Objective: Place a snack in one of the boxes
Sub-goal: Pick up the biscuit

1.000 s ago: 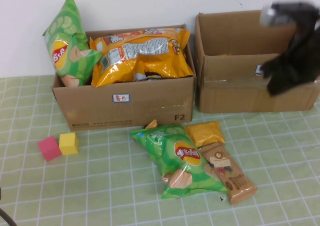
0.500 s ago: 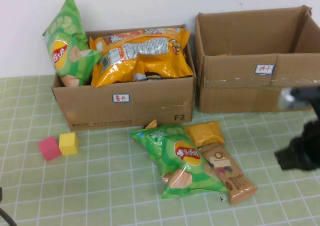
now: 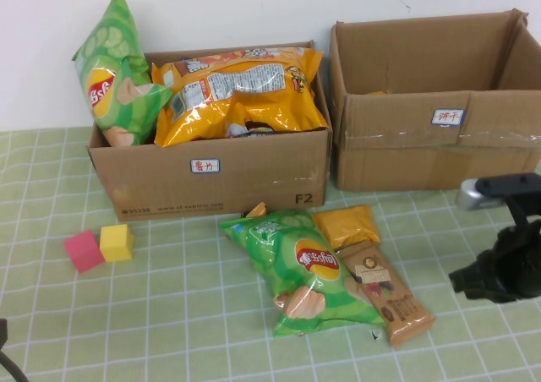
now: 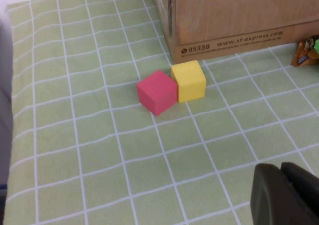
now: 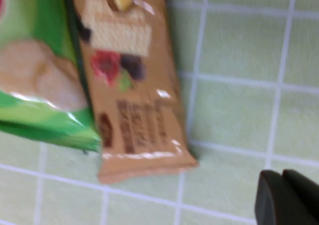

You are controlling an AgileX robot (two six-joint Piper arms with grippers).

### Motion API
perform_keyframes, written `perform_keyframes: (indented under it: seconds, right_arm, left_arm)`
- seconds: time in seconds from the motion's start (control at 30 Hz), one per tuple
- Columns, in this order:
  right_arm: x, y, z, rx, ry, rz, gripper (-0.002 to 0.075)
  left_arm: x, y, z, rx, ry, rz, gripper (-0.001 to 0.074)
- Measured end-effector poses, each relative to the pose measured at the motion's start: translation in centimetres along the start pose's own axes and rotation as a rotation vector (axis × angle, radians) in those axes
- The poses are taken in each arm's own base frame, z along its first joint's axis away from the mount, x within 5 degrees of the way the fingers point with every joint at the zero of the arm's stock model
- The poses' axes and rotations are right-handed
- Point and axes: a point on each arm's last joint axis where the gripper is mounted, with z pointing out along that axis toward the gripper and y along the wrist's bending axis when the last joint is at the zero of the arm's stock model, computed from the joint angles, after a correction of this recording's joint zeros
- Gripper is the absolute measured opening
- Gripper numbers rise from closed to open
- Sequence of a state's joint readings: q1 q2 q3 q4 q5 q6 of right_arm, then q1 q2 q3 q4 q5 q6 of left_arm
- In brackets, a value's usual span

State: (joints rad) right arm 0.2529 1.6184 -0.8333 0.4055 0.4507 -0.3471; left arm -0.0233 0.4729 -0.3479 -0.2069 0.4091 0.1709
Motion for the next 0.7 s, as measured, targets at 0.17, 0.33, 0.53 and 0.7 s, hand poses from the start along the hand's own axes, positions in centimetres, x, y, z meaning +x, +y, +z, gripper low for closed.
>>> perform_keyframes:
  seconds: [0.17, 0.33, 0.53, 0.7]
  right_arm:
    - [-1.0, 1.2, -0.4, -0.039, -0.022, -0.054, 0.0005]
    - [-0.6, 3.5, -0.2, -0.080, 0.012, -0.125, 0.0005]
    - [0.4, 6.4, -0.6, -0.102, 0.061, -0.285, 0.0005]
    - [0.5, 6.9, -3.8, -0.100, -0.005, -0.318, 0.0005]
  left_arm:
    - [0.2, -0.1, 0.0, 0.010, 0.025, -0.007, -0.0002]
    - [0.4, -0.3, 0.1, 0.038, 0.076, 0.003, -0.0002]
    - [-1.9, -1.5, 0.6, 0.171, 0.281, 0.005, -0.0002]
    - [-5.9, -2.2, 2.8, 0.279, 0.322, 0.028, -0.0002]
